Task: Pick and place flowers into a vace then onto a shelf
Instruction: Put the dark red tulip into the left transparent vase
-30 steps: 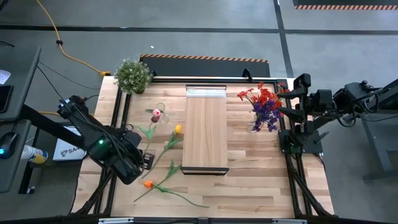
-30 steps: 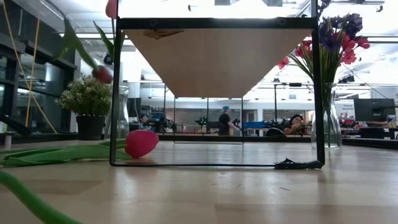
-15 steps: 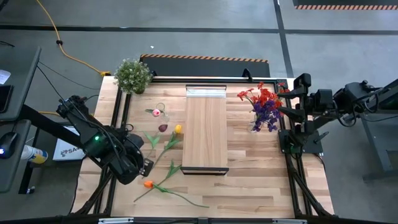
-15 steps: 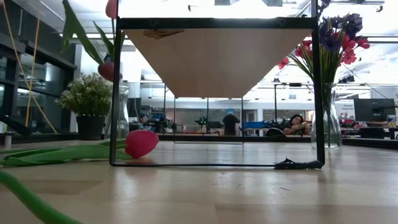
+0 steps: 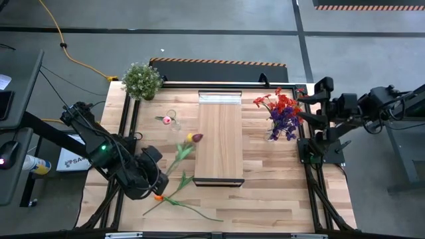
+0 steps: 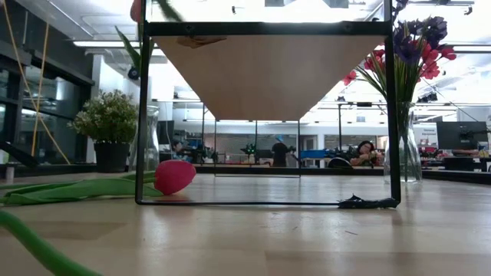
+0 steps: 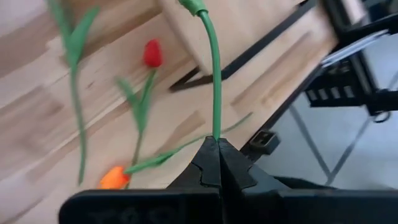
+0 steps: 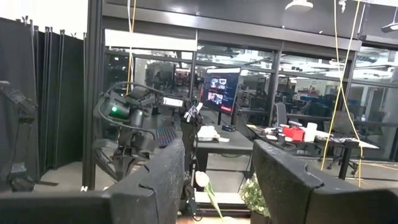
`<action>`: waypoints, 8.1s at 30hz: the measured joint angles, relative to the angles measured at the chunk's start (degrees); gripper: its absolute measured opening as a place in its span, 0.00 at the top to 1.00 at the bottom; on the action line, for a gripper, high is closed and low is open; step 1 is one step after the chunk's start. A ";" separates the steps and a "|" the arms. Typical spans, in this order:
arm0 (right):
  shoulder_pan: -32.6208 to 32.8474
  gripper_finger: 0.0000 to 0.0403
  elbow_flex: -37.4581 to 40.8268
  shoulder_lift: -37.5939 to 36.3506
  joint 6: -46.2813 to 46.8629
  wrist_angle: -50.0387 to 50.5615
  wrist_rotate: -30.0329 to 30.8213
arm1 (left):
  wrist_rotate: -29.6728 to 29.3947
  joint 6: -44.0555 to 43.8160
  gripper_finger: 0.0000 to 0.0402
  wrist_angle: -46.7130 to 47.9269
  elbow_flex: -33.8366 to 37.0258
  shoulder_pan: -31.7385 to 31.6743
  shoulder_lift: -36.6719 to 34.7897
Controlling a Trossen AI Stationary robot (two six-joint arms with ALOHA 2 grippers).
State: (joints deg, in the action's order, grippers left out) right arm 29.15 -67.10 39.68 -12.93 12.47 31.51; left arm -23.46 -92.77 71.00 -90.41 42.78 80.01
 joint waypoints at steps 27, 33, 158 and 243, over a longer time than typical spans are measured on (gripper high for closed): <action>0.00 0.55 0.01 0.00 0.37 -0.57 0.00 | -44.57 40.13 0.95 -15.98 0.03 -0.02 -7.34; 0.00 0.55 0.00 0.00 -1.10 -0.56 0.00 | -53.58 47.33 0.95 -16.70 0.04 -0.02 -10.20; 0.00 0.55 0.01 0.30 -9.55 -3.16 23.08 | 36.43 75.96 0.95 -86.15 53.58 -86.57 -32.33; 0.00 0.55 0.01 4.63 -9.09 -7.17 20.42 | 1.37 86.92 0.95 -74.53 60.75 -66.56 -48.36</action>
State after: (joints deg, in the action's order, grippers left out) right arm 29.15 -67.09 44.31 -22.02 5.30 51.93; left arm -22.09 -5.85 -3.53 -29.66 -23.78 31.65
